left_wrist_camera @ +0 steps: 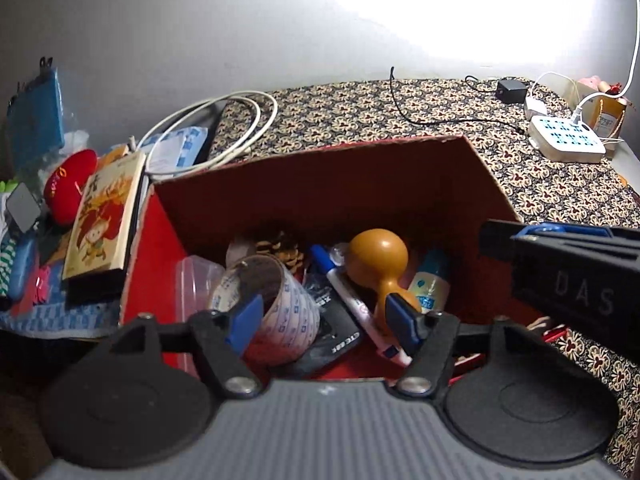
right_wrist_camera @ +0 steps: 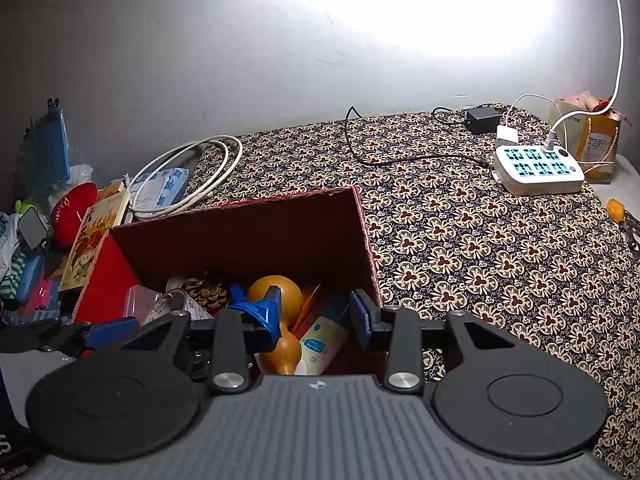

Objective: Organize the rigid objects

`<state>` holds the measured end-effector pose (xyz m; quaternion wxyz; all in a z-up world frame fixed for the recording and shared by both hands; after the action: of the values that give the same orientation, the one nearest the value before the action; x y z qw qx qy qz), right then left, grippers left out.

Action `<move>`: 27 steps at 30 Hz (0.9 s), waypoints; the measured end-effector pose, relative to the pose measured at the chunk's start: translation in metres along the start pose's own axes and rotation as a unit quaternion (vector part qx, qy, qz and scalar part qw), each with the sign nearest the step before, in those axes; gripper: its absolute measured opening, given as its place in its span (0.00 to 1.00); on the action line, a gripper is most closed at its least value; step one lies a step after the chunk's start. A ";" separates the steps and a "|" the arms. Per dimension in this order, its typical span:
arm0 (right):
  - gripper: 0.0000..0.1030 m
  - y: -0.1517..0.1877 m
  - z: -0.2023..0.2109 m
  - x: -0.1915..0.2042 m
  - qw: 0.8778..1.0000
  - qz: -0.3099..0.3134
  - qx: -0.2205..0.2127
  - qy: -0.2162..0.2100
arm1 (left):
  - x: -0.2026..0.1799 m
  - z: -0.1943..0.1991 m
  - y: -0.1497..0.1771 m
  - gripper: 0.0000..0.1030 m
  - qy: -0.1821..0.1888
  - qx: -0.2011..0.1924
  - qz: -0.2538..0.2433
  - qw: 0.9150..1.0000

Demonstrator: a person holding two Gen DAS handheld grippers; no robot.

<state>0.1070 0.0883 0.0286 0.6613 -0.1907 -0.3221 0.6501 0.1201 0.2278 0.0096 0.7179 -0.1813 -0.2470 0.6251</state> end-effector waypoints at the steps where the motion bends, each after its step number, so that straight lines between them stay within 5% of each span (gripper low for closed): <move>1: 0.21 0.000 -0.003 0.000 1.000 -0.001 0.002 -0.003 | 0.000 -0.001 0.000 0.66 -0.003 0.002 0.000 1.000; 15: 0.21 0.000 -0.016 0.001 0.999 0.018 0.012 -0.031 | 0.020 -0.010 -0.001 0.66 -0.020 0.023 0.033 0.999; 27: 0.22 0.001 -0.005 0.004 0.999 0.036 0.011 -0.038 | 0.032 0.020 -0.007 0.67 -0.083 -0.010 0.021 0.996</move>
<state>0.1091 0.0930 0.0248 0.6269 -0.1697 -0.3330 0.6836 0.1175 0.2574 0.0337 0.6797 -0.1414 -0.3078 0.6506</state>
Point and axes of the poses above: each gripper's, at about its wrist camera, not at the fingertips, and z roughly against the way its jaws point, x to its left, y to its underside, the point moved 4 cm from there along -z, roughly the way its jaws point, and after that the axes turned 2 degrees about -y, right-handed, at the moved point
